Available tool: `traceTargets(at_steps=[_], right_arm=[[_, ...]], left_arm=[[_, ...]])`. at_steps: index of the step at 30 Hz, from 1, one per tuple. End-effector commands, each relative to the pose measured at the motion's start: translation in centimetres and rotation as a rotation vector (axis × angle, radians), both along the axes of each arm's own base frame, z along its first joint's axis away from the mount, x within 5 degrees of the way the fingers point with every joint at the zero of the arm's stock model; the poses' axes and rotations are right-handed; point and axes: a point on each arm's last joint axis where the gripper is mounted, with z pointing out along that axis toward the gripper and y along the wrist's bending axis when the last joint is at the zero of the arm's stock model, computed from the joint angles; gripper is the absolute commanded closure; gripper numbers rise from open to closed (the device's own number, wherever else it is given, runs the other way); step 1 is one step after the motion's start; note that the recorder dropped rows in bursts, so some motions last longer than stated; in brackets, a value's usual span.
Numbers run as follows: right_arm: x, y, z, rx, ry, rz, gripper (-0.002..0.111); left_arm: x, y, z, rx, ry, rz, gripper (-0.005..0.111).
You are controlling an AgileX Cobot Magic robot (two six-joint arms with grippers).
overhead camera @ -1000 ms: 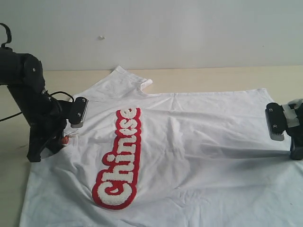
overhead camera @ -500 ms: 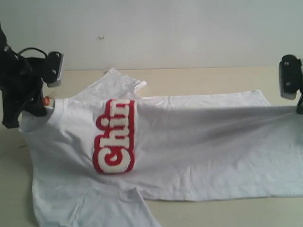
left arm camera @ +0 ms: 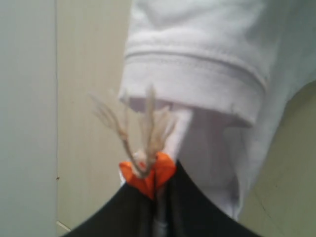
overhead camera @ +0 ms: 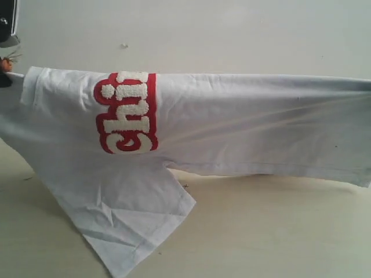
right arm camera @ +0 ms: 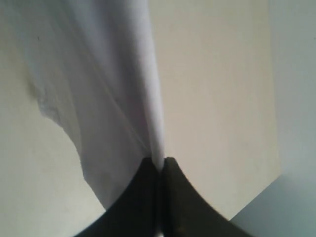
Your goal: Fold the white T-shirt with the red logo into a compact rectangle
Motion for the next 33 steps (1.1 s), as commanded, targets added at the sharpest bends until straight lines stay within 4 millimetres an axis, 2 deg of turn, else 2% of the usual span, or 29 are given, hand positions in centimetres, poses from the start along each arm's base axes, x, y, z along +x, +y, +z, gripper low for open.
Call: traceTargets(at_steps=[1,6,23,30,33], right_arm=[[-1.1,0.0,2.3,-0.012,-0.040,-0.020,0.108],[-1.9,0.4,4.2,0.001,-0.099,-0.025,0.108],[-4.0,1.2,7.0,0.049,-0.237,-0.068,0.108],[-6.4,2.4,8.8,0.129,-0.289,-0.078,0.108],[-8.2,3.3,10.3,0.177,-0.356,-0.069,0.108]], left_arm=[[-1.2,0.7,1.4,0.023,-0.036,0.028,0.107],[-2.0,0.8,2.4,-0.005,-0.056,0.054,0.107],[-4.2,1.2,5.1,-0.059,-0.150,0.116,0.107],[-7.2,1.7,7.5,-0.112,-0.203,0.157,0.107],[-10.1,1.5,9.6,-0.204,-0.270,0.143,0.107]])
